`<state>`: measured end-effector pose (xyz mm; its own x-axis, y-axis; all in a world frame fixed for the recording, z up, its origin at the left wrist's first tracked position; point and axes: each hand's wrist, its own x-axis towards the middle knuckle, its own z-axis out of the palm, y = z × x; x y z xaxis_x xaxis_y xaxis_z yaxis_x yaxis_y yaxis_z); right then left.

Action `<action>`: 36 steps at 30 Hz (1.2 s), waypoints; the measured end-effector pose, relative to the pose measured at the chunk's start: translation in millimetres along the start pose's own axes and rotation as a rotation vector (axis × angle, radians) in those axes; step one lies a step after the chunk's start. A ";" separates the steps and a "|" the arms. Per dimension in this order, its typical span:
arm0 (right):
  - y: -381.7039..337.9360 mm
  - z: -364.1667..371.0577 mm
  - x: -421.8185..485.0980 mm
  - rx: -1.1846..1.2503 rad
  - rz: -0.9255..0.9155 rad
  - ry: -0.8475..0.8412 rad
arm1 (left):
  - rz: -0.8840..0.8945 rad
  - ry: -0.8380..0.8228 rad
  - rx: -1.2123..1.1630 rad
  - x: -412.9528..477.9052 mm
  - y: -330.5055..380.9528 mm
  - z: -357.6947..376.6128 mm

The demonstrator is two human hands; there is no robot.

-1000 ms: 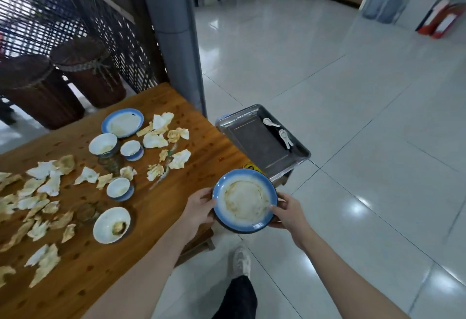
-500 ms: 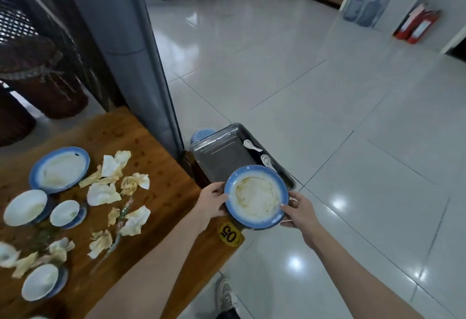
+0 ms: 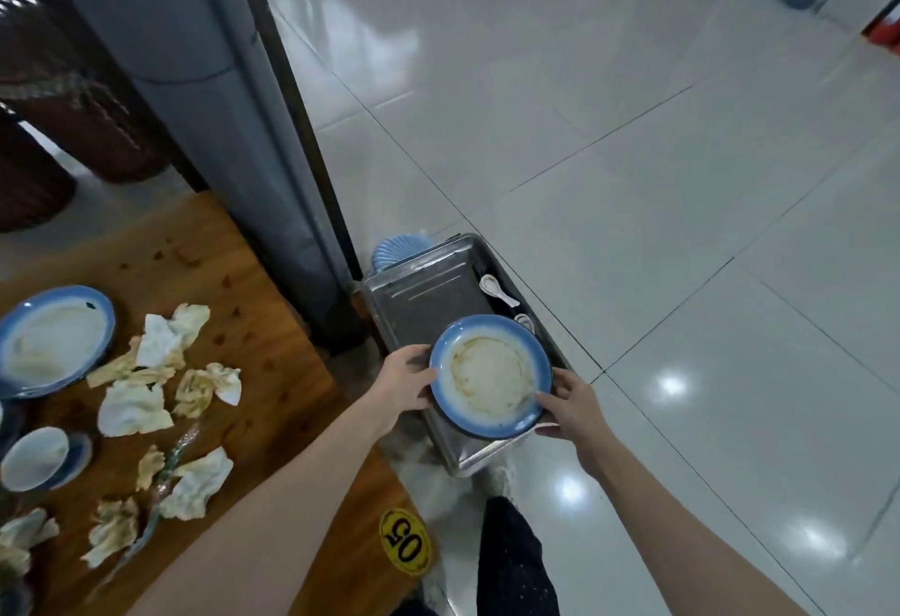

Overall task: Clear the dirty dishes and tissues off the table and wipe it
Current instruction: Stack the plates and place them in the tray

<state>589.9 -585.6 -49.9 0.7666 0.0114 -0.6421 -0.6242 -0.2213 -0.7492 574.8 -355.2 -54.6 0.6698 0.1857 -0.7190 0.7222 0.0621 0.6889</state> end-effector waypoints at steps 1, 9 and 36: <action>-4.1 -0.7 14.0 -0.005 0.013 -0.019 | -0.011 0.004 -0.018 8.9 3.4 2.3; -30.9 -3.9 131.5 -0.075 0.122 -0.186 | -0.130 0.111 -0.189 90.1 14.6 20.8; 56.3 40.8 350.7 -0.240 0.286 -0.328 | -0.256 0.127 -0.199 282.8 -76.3 38.2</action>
<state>817.4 -554.2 -323.8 0.4581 0.2154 -0.8624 -0.7208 -0.4778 -0.5022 715.6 -344.9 -314.0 0.4352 0.2592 -0.8622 0.8080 0.3099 0.5011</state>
